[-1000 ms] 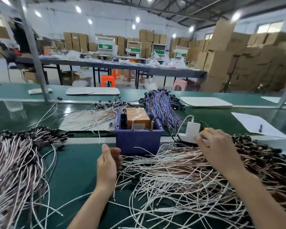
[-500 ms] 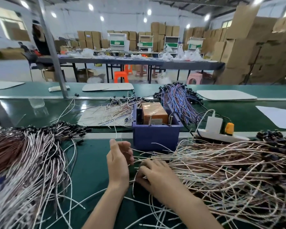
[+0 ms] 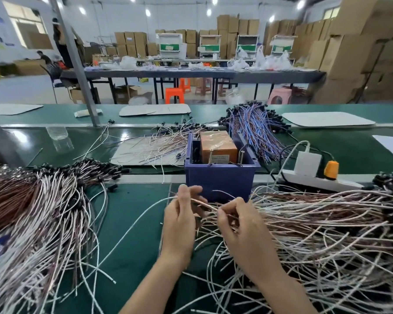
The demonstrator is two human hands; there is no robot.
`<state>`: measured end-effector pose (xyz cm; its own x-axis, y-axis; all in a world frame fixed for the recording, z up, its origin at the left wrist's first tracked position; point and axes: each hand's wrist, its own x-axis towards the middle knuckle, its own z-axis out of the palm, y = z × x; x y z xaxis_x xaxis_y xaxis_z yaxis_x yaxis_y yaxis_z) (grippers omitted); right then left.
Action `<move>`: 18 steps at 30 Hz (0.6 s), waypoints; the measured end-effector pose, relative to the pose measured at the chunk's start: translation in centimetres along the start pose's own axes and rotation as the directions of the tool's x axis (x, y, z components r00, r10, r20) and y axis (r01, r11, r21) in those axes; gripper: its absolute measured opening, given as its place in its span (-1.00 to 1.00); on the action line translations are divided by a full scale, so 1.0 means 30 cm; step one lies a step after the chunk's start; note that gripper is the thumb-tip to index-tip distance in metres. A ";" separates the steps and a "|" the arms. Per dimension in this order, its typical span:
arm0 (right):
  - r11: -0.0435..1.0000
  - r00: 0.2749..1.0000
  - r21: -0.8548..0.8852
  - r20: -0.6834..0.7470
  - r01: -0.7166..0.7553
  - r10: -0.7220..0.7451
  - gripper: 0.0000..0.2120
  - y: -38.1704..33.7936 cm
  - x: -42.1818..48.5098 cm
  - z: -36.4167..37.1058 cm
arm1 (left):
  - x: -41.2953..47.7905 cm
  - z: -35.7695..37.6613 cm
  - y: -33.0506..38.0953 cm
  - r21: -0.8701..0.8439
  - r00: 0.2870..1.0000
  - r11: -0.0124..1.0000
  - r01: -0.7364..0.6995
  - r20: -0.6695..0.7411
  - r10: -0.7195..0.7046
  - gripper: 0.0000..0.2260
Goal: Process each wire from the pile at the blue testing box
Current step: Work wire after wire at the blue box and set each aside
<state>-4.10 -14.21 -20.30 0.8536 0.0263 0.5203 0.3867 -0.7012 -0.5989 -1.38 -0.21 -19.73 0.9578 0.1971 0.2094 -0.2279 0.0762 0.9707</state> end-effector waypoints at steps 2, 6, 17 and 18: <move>0.999 0.999 -0.038 0.047 0.023 -0.021 -0.85 0.000 0.003 0.000 | 0.029 -0.024 0.008 -0.077 0.994 0.996 0.052 -0.096 -0.060 -0.62; 0.995 0.993 -0.094 0.113 0.025 -0.014 -0.73 0.009 0.005 -0.005 | 0.034 -0.046 0.031 -0.083 0.991 0.994 0.068 -0.114 -0.077 -0.60; 0.787 0.928 0.561 0.370 -0.257 0.039 -0.75 -0.036 0.009 -0.026 | -0.046 0.019 0.032 0.023 0.950 0.984 -0.177 0.267 0.164 -0.64; 0.778 0.923 0.572 0.383 -0.261 0.029 -0.77 -0.038 0.009 -0.023 | -0.046 0.018 0.030 0.077 0.943 0.977 -0.199 0.287 0.170 -0.65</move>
<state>-4.56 -13.91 -19.06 0.9329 0.2772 0.2300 0.2772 -0.1449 -0.9498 -2.79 -0.95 -19.09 0.9147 -0.0814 0.3958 -0.3998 -0.0404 0.9157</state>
